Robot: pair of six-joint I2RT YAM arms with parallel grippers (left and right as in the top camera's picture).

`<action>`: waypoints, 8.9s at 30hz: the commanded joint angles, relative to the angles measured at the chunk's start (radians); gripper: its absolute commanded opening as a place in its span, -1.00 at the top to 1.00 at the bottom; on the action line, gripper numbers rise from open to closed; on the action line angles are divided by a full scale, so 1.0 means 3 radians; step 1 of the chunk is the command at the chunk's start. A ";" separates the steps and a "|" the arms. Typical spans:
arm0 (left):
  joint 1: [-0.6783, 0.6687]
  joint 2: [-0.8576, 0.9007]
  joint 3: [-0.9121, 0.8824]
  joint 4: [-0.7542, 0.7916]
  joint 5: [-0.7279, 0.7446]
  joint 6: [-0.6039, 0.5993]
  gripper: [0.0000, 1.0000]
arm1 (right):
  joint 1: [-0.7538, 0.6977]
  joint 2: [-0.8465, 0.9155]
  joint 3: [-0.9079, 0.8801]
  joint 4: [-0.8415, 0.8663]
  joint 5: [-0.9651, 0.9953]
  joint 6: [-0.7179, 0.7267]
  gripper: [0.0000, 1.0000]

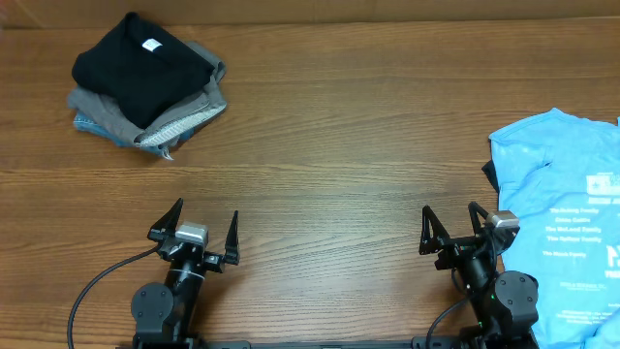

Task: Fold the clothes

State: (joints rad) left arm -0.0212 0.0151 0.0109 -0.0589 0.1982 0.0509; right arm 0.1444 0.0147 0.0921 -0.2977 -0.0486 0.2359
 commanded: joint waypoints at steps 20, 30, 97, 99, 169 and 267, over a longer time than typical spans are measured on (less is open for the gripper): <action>-0.0018 -0.0034 -0.0020 0.0014 0.0029 -0.0045 -1.00 | -0.0011 -0.0038 -0.0008 0.0025 -0.0017 0.0009 -1.00; -0.0018 -0.0034 -0.0020 0.0014 0.0029 -0.0045 -1.00 | -0.0011 -0.0038 -0.0008 0.0025 -0.0017 0.0009 -1.00; -0.0019 0.3988 0.4842 -0.3446 0.0305 -0.0319 -1.00 | -0.0421 0.4242 0.3803 -0.1694 -0.0139 0.0150 -1.00; -0.0019 0.4144 0.4946 -0.3560 0.0308 -0.0320 -0.99 | -0.0610 0.4468 0.3831 -0.1602 -0.0134 0.0214 -1.00; -0.0022 0.4340 0.6422 -0.3900 0.0125 -0.0318 -1.00 | 0.1876 0.4068 0.4588 -0.1798 0.1165 0.0641 -0.55; -0.0539 0.6135 0.7285 -0.4438 -0.0483 -0.0425 -0.15 | -0.0860 0.6491 0.4576 -0.2485 -0.0369 0.0186 -0.47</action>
State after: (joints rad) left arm -0.1692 1.9121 2.1796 -1.3884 -0.0486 -0.0948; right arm -0.1097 1.8885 1.4601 -1.0550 -0.1062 0.3134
